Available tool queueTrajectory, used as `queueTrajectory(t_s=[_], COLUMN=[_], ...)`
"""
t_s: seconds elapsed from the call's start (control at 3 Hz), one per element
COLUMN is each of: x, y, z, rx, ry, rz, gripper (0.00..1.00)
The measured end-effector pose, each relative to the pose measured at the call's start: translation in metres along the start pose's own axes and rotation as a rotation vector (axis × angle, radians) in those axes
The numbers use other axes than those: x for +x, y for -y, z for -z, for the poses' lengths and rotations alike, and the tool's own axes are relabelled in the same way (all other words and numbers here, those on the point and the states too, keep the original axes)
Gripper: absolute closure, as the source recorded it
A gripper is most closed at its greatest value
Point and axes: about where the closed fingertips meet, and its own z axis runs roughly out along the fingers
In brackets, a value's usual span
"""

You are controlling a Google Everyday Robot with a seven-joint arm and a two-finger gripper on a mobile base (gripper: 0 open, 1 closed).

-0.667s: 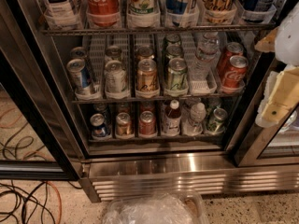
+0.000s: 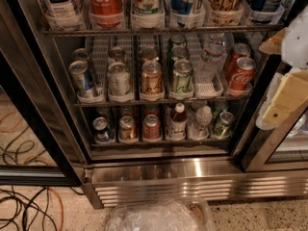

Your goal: Pick 7up can from top shelf of fridge

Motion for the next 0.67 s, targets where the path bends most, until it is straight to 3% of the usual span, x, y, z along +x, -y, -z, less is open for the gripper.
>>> queueTrajectory(t_s=[0.67], x=[-0.026], y=[-0.009], z=[-0.009], rx=[0.051], ry=[0.24], rz=[-0.124], gripper=[0.0])
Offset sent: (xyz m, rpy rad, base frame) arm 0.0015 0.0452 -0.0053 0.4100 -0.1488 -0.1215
